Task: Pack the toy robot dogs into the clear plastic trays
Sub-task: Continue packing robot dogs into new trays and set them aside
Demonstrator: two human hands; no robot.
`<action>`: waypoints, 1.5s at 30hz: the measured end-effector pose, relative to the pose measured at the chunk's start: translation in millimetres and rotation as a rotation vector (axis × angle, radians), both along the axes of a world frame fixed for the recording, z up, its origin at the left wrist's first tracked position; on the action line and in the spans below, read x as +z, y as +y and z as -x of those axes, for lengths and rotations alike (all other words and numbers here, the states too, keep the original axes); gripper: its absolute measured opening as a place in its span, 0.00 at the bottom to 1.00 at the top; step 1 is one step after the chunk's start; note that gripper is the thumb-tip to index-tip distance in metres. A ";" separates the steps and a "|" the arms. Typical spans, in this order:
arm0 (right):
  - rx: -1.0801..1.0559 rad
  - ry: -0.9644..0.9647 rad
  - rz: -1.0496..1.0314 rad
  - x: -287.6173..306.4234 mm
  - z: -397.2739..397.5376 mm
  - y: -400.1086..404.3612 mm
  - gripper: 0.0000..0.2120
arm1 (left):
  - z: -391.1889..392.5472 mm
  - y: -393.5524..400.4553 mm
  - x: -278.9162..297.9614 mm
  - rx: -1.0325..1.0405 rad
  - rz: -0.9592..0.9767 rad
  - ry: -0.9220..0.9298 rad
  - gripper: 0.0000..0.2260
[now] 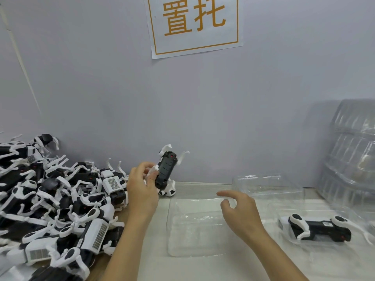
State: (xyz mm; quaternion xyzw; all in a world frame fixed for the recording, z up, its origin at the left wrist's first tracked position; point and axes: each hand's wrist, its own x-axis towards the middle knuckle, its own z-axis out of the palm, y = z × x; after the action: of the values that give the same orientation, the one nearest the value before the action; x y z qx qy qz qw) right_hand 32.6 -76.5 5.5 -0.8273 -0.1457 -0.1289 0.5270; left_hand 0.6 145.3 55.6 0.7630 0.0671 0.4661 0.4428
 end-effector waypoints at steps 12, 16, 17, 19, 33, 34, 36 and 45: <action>0.085 -0.044 -0.312 17.2 4.7 4.1 0.32 | 0.6 -48.2 6.2 -0.416 -0.128 0.089 0.18; 0.171 -0.023 -0.415 20.9 3.1 -2.2 0.19 | 3.2 -56.7 10.6 -0.487 -0.207 0.068 0.21; 0.180 -0.010 -0.448 21.1 2.0 -3.8 0.19 | 3.4 -57.1 10.9 -0.499 -0.214 0.067 0.21; 0.198 0.043 -0.537 20.9 -0.3 -6.5 0.18 | 3.2 -57.1 10.0 -0.508 -0.215 0.084 0.19; 0.099 0.006 -0.653 17.5 0.7 9.3 0.19 | -4.6 -51.8 -7.7 -0.679 0.818 0.270 0.12; 0.098 0.003 -0.636 16.5 0.5 9.8 0.19 | -5.0 -51.8 -7.5 -0.709 0.826 0.242 0.14; 0.104 -0.012 -0.573 16.2 0.7 9.7 0.20 | -4.5 -52.0 -7.3 -0.751 0.812 0.214 0.16; 0.220 -0.051 -0.321 19.4 8.4 9.9 0.30 | -8.0 -40.3 -6.6 -0.551 0.713 0.071 0.11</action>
State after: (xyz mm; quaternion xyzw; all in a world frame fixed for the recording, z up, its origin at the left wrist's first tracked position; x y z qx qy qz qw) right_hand 24.2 -66.6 24.9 -0.7081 -0.2262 -0.1132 0.6592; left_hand 8.6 104.9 49.1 0.5679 0.0330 0.2521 0.7829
